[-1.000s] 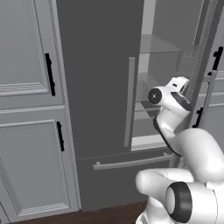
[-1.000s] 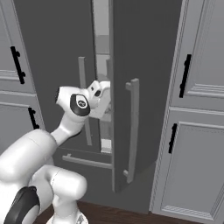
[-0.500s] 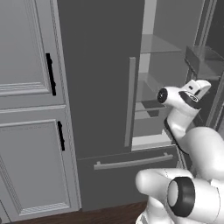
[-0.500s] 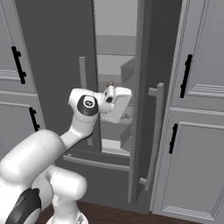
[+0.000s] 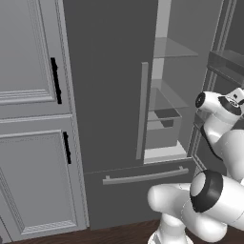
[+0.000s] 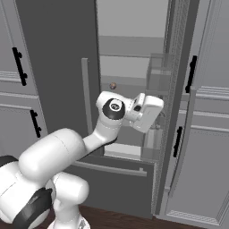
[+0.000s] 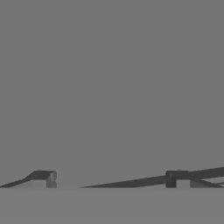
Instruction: Take the strawberry from the fridge and place it on top of the pancake, located on the dining counter.
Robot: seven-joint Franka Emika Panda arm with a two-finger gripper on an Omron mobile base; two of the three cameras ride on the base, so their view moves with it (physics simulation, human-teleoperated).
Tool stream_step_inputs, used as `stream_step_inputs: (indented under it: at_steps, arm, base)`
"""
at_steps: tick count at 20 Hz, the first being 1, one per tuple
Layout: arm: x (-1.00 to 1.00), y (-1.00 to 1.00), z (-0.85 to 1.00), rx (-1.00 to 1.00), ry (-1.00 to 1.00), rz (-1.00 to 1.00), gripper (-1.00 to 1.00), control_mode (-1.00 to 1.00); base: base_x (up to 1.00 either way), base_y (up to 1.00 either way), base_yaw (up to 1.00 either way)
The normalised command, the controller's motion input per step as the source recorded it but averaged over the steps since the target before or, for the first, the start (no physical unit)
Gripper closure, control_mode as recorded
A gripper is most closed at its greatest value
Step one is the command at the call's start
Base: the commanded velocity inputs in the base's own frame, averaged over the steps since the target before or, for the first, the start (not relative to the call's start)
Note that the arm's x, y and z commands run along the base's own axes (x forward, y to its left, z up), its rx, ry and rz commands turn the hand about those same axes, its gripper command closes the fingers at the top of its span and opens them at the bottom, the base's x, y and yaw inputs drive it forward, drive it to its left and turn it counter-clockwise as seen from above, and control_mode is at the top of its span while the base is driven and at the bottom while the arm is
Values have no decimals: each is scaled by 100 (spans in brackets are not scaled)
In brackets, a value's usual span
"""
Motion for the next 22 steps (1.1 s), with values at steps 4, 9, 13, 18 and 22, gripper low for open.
stream_step_inputs:
  at_steps: [4,9,13,18,22]
  arm:
    - [-4,-54,-17,-1,2,-7,-100,-100]
    - [-83,0,-3,3,0,-1,-100,-100]
    - [-92,20,2,8,0,-13,-100,-100]
    - [-62,56,8,11,-2,-19,-100,-100]
    - [-50,82,3,16,-9,-12,-100,-100]
  base:
    - [0,0,0]
    - [0,0,0]
    - [0,0,0]
    - [0,0,0]
    - [0,0,0]
